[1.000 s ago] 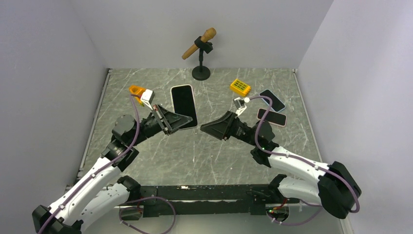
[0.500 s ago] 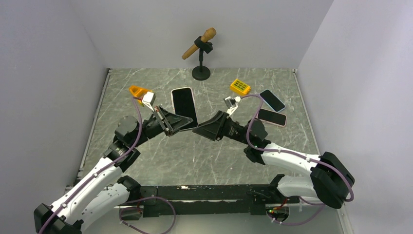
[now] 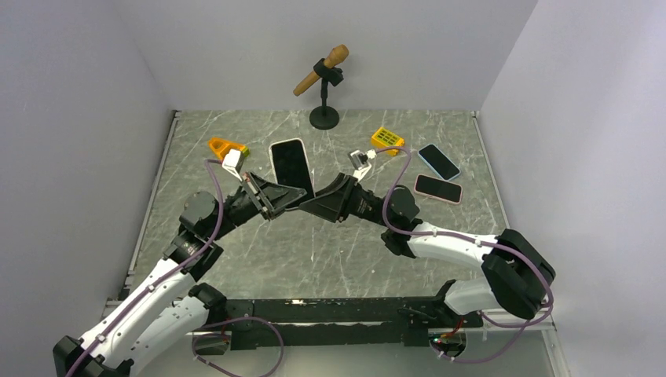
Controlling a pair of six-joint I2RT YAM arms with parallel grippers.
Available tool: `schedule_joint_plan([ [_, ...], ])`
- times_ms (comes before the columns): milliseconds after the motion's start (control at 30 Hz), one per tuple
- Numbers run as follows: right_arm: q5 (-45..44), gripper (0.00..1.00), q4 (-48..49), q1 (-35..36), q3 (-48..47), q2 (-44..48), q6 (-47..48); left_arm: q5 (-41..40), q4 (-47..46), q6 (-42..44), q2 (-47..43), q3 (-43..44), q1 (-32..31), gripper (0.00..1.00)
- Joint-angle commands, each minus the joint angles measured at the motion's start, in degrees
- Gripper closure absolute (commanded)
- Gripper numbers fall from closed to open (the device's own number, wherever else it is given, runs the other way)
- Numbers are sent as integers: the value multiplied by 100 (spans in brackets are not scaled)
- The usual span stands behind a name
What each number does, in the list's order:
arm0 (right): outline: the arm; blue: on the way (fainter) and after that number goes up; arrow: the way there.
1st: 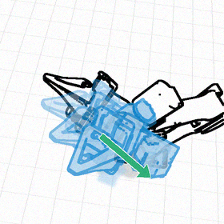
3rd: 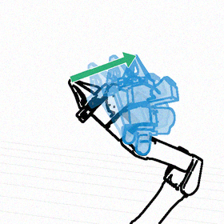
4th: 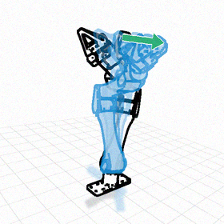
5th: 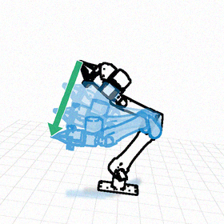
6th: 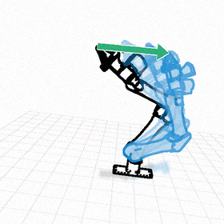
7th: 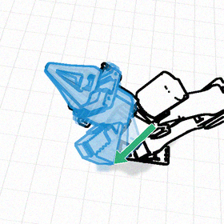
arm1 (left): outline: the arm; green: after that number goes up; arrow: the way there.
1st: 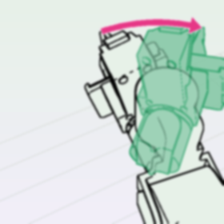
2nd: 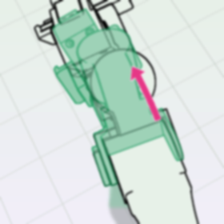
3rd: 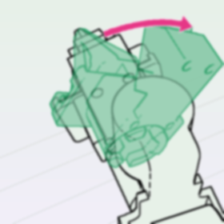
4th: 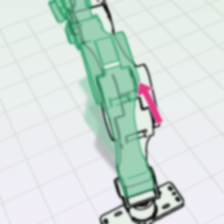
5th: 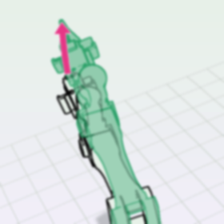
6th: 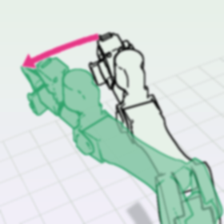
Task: Take the phone out of the phone case
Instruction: Remove the phone case from the phone.
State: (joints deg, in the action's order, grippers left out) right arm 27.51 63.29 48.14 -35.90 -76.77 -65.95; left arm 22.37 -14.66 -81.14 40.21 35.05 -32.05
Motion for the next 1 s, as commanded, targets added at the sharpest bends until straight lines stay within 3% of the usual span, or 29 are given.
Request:
schedule_joint_plan([
  [0, -182, 40, 234, 53, 145, 148, 235, 316, -518, -141, -153, 102, -81, 100],
  [167, -122, 52, 211, 79, 122, 161, 257, 318, -408, -115, -155, 230, -82, 100],
  [367, -229, 42, 401, 84, 485, 341, 299, 306, -192, 13, -128, 459, -81, 100],
  [967, -256, 41, 713, 214, 696, 377, 232, 170, 12, 28, -295, 372, -85, 100],
])
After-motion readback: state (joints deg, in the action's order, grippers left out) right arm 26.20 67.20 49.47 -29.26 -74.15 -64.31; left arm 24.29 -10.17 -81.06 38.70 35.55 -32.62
